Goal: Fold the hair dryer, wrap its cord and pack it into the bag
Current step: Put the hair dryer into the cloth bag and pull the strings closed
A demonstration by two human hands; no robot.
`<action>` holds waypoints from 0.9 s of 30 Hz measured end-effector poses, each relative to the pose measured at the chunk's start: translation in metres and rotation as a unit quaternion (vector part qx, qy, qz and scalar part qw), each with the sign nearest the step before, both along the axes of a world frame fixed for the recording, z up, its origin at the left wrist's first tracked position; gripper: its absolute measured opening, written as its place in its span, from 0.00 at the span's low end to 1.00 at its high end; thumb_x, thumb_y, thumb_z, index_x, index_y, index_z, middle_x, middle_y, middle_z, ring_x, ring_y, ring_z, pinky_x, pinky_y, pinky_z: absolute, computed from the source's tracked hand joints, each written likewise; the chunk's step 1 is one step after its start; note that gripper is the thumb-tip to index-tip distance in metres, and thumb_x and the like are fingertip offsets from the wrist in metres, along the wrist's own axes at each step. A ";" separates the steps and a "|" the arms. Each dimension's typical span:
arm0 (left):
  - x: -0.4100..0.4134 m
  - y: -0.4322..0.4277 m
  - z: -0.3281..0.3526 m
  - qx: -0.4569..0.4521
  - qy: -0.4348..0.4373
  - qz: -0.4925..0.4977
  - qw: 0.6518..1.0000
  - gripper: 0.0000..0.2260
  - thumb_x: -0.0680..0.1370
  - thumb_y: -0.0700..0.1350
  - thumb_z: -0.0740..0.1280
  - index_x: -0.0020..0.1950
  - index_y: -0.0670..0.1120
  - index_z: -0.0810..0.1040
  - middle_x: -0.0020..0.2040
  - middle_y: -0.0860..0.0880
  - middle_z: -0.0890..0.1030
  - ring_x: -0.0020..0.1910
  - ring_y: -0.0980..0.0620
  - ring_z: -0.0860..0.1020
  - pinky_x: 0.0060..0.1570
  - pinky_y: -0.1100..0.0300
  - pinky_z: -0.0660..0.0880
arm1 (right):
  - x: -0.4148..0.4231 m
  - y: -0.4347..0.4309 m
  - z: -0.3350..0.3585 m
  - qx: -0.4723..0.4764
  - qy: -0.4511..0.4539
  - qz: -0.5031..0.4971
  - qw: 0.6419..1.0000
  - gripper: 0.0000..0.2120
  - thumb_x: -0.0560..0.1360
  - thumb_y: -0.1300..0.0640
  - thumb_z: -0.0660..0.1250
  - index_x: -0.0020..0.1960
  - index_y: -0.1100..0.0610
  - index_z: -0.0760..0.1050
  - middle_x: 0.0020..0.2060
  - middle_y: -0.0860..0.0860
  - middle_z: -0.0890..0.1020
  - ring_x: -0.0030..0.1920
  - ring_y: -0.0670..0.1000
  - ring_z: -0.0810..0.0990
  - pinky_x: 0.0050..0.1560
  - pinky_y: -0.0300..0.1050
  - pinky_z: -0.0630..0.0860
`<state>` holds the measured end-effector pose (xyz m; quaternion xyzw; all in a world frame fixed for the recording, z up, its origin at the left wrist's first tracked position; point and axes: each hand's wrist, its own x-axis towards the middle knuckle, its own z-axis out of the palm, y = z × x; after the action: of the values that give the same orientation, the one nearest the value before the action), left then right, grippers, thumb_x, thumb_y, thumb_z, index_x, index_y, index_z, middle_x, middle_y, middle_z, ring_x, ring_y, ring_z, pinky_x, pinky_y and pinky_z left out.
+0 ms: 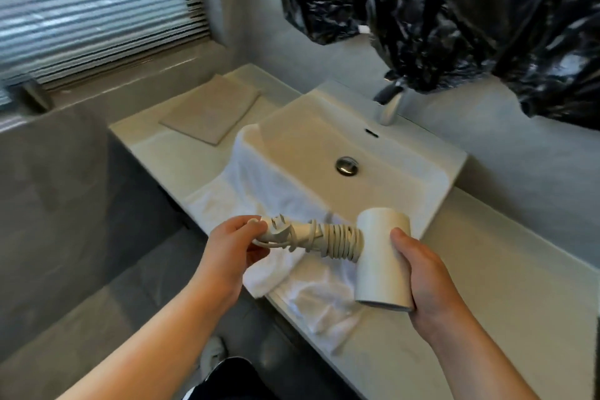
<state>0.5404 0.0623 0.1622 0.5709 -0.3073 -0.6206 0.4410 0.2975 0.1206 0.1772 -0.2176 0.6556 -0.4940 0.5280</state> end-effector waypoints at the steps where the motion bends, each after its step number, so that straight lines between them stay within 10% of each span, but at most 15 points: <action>1: 0.017 -0.009 0.000 -0.001 0.003 0.014 1.000 0.08 0.78 0.36 0.63 0.50 0.37 0.82 0.38 0.45 0.82 0.37 0.51 0.79 0.39 0.57 0.76 | 0.016 -0.015 0.001 0.000 0.004 0.013 1.000 0.15 0.75 0.48 0.66 0.54 0.59 0.78 0.47 0.62 0.84 0.47 0.64 0.82 0.49 0.62 0.79; 10: 0.189 -0.093 -0.006 0.000 0.000 0.093 0.996 0.08 0.79 0.35 0.63 0.50 0.37 0.82 0.43 0.41 0.84 0.38 0.51 0.81 0.37 0.59 0.75 | 0.177 -0.146 -0.003 0.015 0.015 0.123 0.992 0.13 0.76 0.49 0.65 0.53 0.58 0.78 0.42 0.58 0.83 0.41 0.57 0.81 0.38 0.49 0.77; 27: 0.328 -0.220 -0.005 0.012 -0.008 0.162 0.987 0.07 0.79 0.36 0.65 0.50 0.38 0.83 0.46 0.40 0.86 0.45 0.46 0.81 0.48 0.50 0.78 | 0.319 -0.315 -0.022 0.037 -0.018 0.192 0.980 0.16 0.73 0.46 0.68 0.52 0.58 0.79 0.45 0.60 0.84 0.44 0.60 0.82 0.46 0.55 0.78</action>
<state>0.8681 -0.1578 0.1568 0.6232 -0.2064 -0.5401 0.5267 0.6167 -0.1945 0.1555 -0.3110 0.6096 -0.3626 0.6326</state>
